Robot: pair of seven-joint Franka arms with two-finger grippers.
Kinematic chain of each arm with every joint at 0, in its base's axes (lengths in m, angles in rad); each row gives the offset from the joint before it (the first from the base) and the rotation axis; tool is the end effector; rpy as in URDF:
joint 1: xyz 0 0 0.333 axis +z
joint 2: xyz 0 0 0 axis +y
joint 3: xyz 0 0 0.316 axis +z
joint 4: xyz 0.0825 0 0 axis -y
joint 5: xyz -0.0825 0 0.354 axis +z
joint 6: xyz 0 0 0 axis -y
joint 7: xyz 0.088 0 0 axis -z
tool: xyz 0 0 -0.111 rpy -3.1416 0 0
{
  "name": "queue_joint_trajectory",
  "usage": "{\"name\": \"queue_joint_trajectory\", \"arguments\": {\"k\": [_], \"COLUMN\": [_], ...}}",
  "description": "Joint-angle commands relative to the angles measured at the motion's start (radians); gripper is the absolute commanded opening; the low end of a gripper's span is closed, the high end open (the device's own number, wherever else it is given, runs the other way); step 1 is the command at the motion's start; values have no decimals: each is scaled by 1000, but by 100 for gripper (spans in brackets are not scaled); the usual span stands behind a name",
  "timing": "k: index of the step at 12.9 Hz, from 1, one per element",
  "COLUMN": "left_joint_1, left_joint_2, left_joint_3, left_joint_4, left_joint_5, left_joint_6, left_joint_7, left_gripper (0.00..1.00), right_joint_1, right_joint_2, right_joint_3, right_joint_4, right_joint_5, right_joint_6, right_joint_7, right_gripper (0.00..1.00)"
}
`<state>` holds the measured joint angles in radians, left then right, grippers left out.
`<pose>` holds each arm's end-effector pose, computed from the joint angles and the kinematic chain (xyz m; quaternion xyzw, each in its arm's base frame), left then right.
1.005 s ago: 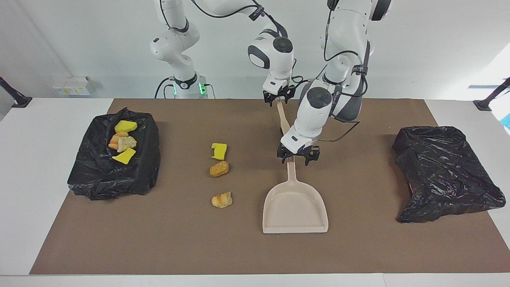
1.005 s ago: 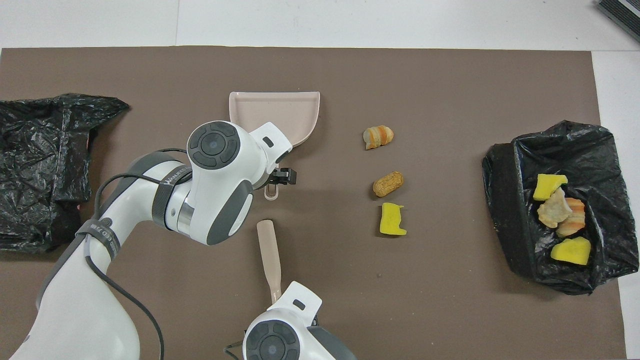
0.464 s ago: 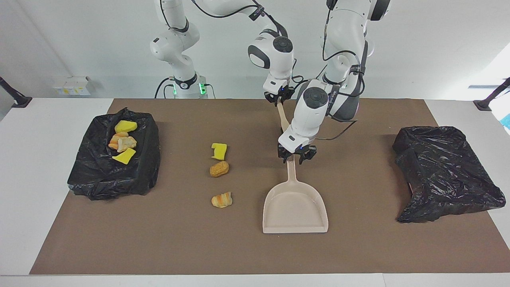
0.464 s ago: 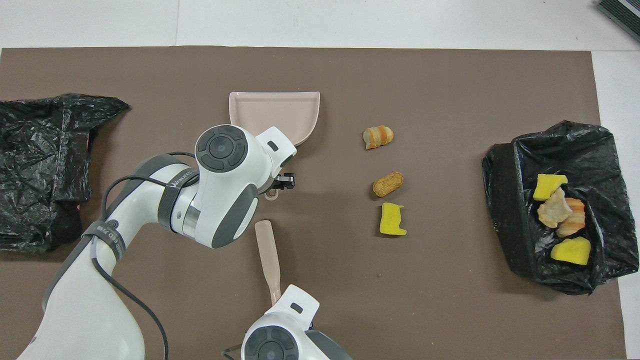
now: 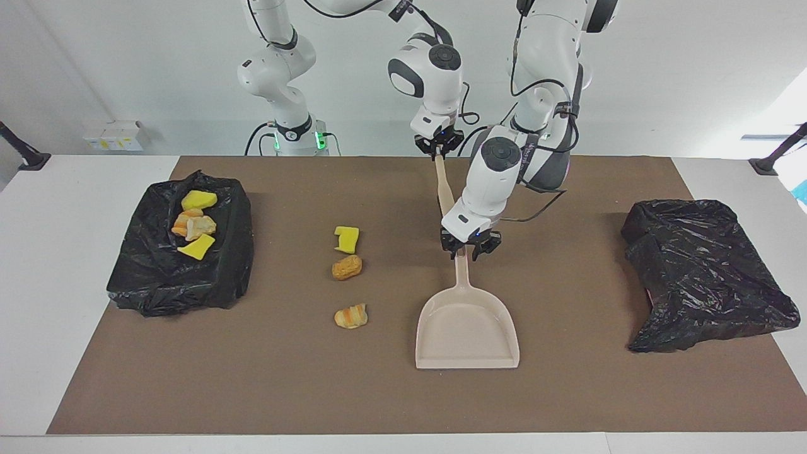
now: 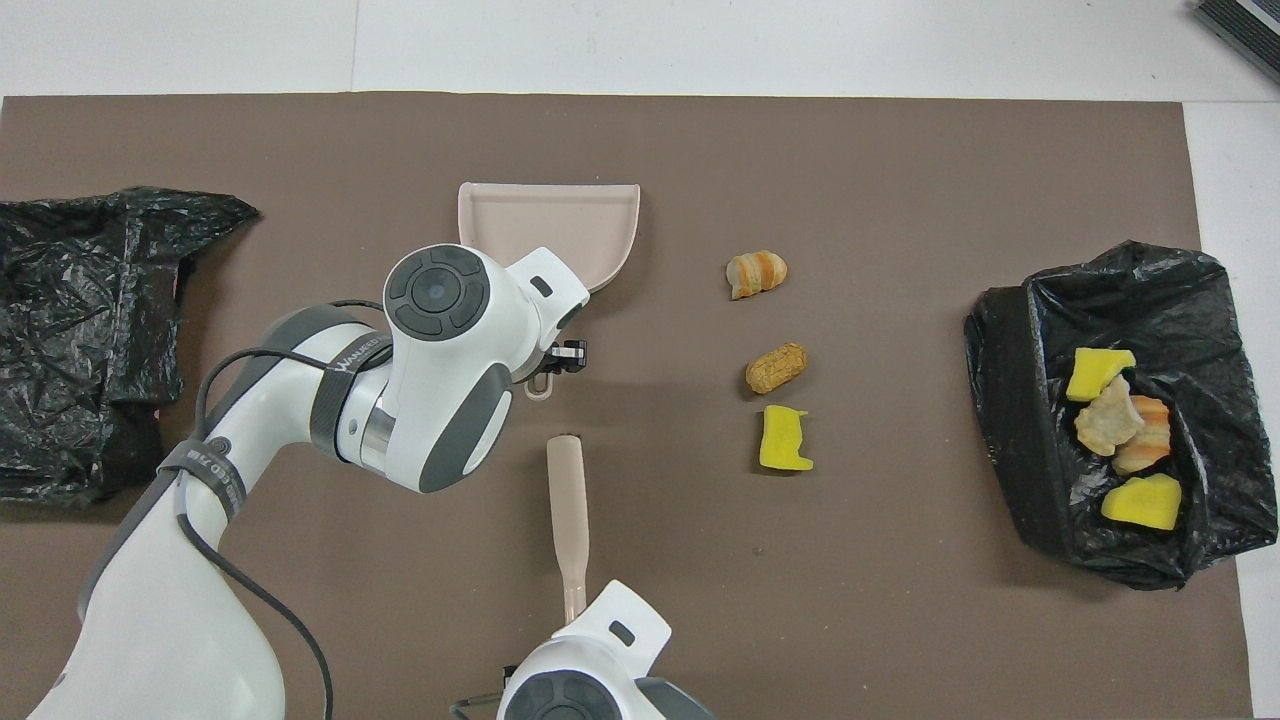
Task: Sweep and dump trash in bin
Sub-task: 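Grasp the dustpan handle with the left gripper while the right gripper grasps the brush, then move the dustpan toward the bread while the right gripper brings the brush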
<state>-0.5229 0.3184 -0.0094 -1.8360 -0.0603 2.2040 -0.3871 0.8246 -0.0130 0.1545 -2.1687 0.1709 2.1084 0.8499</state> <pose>0.5260 -0.3120 0.3746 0.9978 -0.0550 0.0106 0.0345 0.2729 0.4216 0.4089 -0.9970 -0.0189 0.0708 0.0248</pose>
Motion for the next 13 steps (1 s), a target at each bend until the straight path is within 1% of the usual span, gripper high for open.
{"name": "queue_joint_trajectory", "arguments": {"k": [1, 2, 3, 5, 6, 9, 11, 12, 13], "left_joint_1": [-3, 0, 1, 17, 33, 82, 113, 128, 147], "left_joint_2": [19, 24, 24, 22, 10, -27, -47, -64, -77], "left_joint_3": [16, 17, 17, 20, 19, 20, 20, 20, 20], "left_joint_4": [23, 26, 26, 40, 38, 40, 40, 37, 34], "left_joint_5": [20, 43, 86, 146, 154, 152, 152, 152, 152], "left_joint_6": [31, 46, 51, 37, 24, -94, -150, -158, -180], "left_joint_7": [-1, 0, 2, 32, 87, 325, 492, 581, 681], "left_gripper": [0, 0, 0, 0, 0, 0, 0, 0, 0], "right_joint_1": [-30, -59, -80, -148, -177, -292, -350, -390, -409], "right_joint_2": [-166, -207, -231, -240, -239, -208, -182, -173, -160], "right_joint_3": [2, 2, 0, 0, -1, 0, 0, 2, 2], "right_joint_4": [-129, -152, -160, -165, -165, -154, -142, -131, -128], "right_joint_5": [9, 7, -1, -30, -59, -148, -175, -182, -182], "right_joint_6": [-20, -57, -88, -107, -108, -110, -116, -117, -120], "right_joint_7": [76, 90, 92, 93, 92, 31, -12, -31, -50], "right_gripper": [0, 0, 0, 0, 0, 0, 0, 0, 0]}}
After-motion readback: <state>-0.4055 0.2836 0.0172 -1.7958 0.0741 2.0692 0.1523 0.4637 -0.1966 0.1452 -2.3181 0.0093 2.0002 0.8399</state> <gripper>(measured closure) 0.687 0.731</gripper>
